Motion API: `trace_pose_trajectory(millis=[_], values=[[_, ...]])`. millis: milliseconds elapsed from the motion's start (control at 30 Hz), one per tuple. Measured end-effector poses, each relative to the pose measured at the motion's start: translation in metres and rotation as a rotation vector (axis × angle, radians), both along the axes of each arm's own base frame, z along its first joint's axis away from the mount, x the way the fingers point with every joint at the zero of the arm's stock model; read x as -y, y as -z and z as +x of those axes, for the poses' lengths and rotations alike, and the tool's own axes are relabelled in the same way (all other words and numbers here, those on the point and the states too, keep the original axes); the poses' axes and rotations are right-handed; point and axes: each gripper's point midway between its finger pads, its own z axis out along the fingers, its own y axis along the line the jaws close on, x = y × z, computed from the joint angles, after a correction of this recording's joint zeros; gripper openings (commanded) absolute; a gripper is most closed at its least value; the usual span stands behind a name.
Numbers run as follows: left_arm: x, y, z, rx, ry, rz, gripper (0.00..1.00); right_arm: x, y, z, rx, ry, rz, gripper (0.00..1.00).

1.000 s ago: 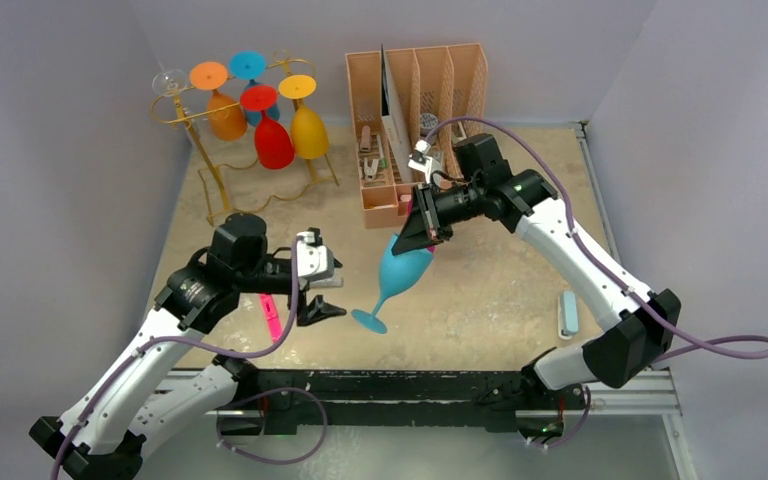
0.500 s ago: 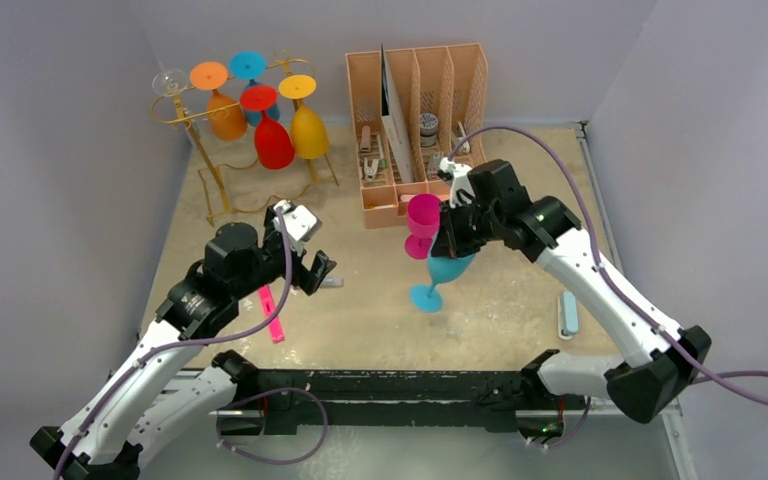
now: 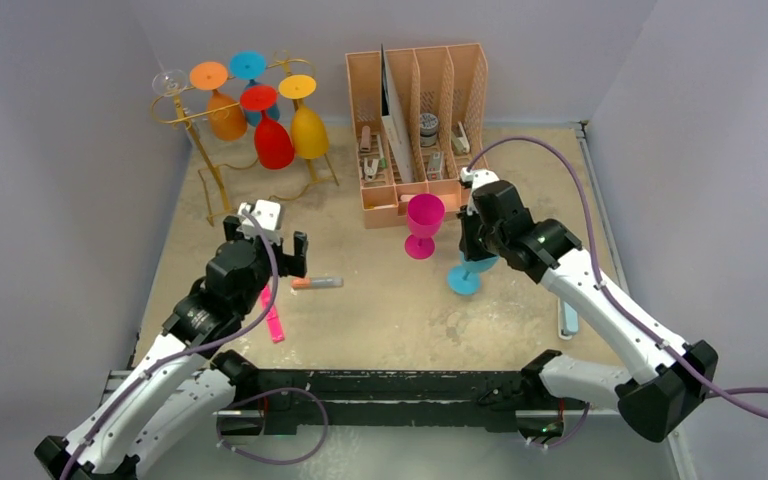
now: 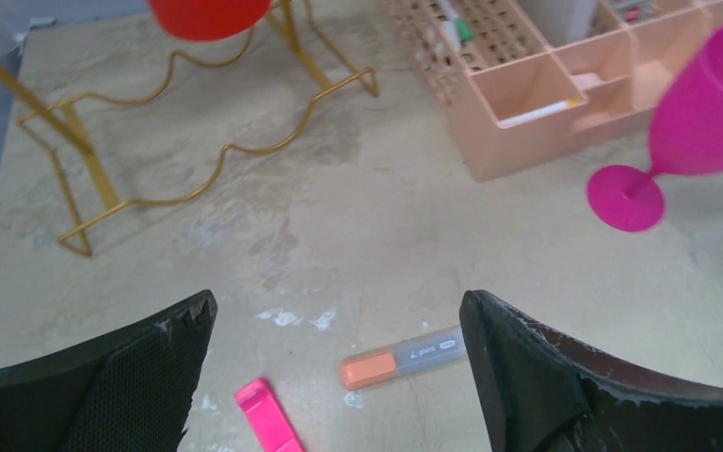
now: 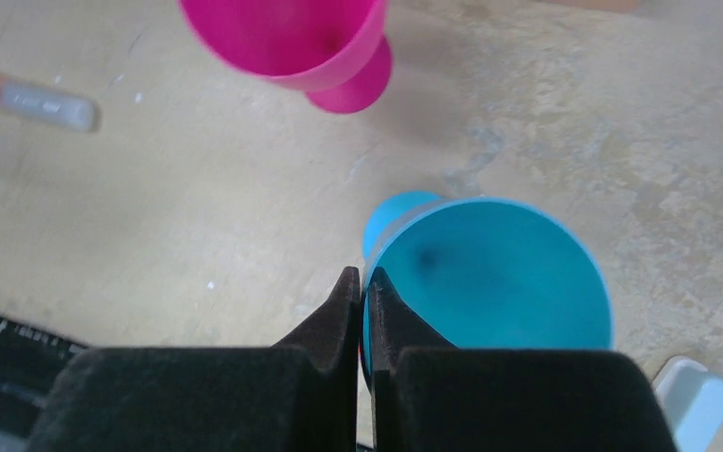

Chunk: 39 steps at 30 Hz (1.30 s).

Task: Take the wine glass off the wine glass rack
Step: Place the wine glass at the center of the board.

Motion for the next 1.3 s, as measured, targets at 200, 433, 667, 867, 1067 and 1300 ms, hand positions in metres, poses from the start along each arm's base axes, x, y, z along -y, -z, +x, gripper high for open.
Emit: trace_pose_trajectory(millis=[200,433,667,867,1067,1300], values=[[-0.012,0.021,0.009,-0.076,-0.136,0.004,1.00,0.011,0.007,0.017,0.076,0.116,-0.008,0.00],[-0.021,0.017,0.005,-0.062,-0.168,-0.004,1.00,0.008,0.018,0.046,0.081,0.172,-0.039,0.00],[-0.048,-0.010,-0.005,0.052,-0.263,-0.034,1.00,0.008,0.027,0.070,0.094,0.209,-0.043,0.00],[-0.064,-0.021,-0.011,0.102,-0.328,-0.033,1.00,0.010,0.025,0.093,0.115,0.243,-0.024,0.00],[-0.067,-0.017,-0.009,0.091,-0.340,-0.001,1.00,0.005,0.033,0.104,0.100,0.227,-0.003,0.00],[-0.068,-0.016,-0.009,0.090,-0.346,0.010,1.00,-0.005,0.035,0.107,0.078,0.180,0.009,0.00]])
